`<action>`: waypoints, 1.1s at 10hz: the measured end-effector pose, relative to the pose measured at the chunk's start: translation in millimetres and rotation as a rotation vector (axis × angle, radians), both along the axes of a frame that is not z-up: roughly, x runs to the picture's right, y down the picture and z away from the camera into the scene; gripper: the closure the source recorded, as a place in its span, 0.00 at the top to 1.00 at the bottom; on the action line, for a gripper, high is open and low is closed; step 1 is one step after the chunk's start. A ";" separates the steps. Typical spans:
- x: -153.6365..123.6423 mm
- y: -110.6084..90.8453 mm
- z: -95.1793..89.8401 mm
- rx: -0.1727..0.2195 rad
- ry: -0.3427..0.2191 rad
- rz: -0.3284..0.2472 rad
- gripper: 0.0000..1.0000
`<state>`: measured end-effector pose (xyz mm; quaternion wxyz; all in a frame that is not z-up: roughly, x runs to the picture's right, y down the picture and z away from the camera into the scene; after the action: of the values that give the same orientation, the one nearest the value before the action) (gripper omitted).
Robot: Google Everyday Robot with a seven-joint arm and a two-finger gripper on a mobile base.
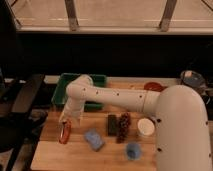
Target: Place pepper in metal cup
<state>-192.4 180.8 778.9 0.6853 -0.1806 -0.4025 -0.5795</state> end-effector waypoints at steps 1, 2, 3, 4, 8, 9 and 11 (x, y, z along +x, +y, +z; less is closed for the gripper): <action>-2.5 4.8 2.4 -0.007 -0.001 -0.005 0.65; -0.5 15.0 8.3 -0.027 0.004 -0.009 0.65; 2.2 20.7 11.8 -0.042 0.010 -0.011 0.65; 2.1 27.4 15.4 -0.061 0.013 -0.014 0.65; -3.5 50.8 28.6 -0.131 0.013 -0.027 0.65; -6.1 54.1 30.7 -0.144 0.011 -0.028 0.65; -6.0 58.7 30.9 -0.164 0.010 -0.036 0.55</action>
<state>-198.3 239.5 809.8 0.6598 -0.2461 -0.4418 -0.5558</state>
